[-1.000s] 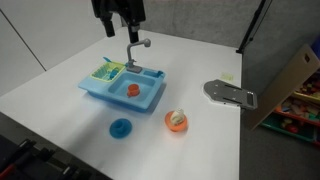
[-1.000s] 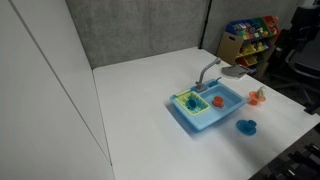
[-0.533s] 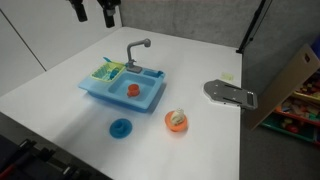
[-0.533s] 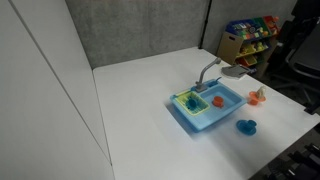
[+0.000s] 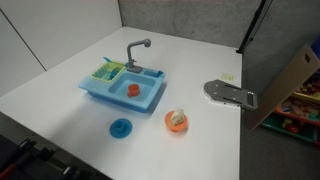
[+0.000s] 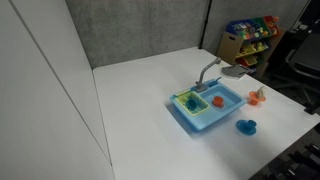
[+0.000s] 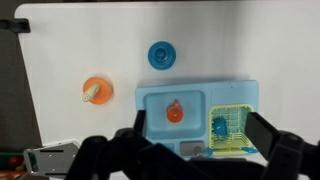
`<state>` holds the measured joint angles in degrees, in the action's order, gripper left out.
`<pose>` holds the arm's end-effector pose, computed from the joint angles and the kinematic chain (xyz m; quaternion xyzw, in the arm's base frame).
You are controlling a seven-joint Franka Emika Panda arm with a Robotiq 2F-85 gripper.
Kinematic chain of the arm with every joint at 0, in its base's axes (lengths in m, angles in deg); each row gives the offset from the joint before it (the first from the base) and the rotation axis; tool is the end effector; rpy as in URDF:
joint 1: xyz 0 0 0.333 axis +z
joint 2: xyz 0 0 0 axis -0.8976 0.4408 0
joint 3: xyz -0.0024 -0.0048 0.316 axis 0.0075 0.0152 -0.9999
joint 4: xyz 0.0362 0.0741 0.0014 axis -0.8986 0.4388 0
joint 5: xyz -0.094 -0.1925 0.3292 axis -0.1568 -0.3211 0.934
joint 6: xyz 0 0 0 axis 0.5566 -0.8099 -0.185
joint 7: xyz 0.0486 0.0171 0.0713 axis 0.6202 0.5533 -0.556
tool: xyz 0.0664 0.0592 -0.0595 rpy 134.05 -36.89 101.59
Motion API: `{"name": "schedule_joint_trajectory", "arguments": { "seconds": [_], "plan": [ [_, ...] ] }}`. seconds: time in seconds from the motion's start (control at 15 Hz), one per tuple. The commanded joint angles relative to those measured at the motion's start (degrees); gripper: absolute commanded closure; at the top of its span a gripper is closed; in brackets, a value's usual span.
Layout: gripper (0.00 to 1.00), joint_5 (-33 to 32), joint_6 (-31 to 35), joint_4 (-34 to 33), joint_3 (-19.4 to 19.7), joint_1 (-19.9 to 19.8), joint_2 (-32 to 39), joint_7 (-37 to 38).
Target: Put the white bottle on the orange stand
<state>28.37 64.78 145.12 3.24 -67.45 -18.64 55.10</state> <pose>0.4416 -0.0583 0.5228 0.9988 -0.0376 -0.0304 0.0125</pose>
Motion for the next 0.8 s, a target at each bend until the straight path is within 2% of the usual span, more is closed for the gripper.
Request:
{"name": "schedule_joint_trajectory", "arguments": {
  "seconds": [0.0,0.4,0.73],
  "plan": [
    [0.0,-0.6,-5.9,1.1,-1.0,-0.2,-6.0,4.0],
    [0.0,-0.3,-12.6,0.5,-1.3,-0.2,-11.6,5.9],
    [0.0,0.0,-11.4,0.0,-1.1,0.0,-10.1,5.5]
  ]
}}
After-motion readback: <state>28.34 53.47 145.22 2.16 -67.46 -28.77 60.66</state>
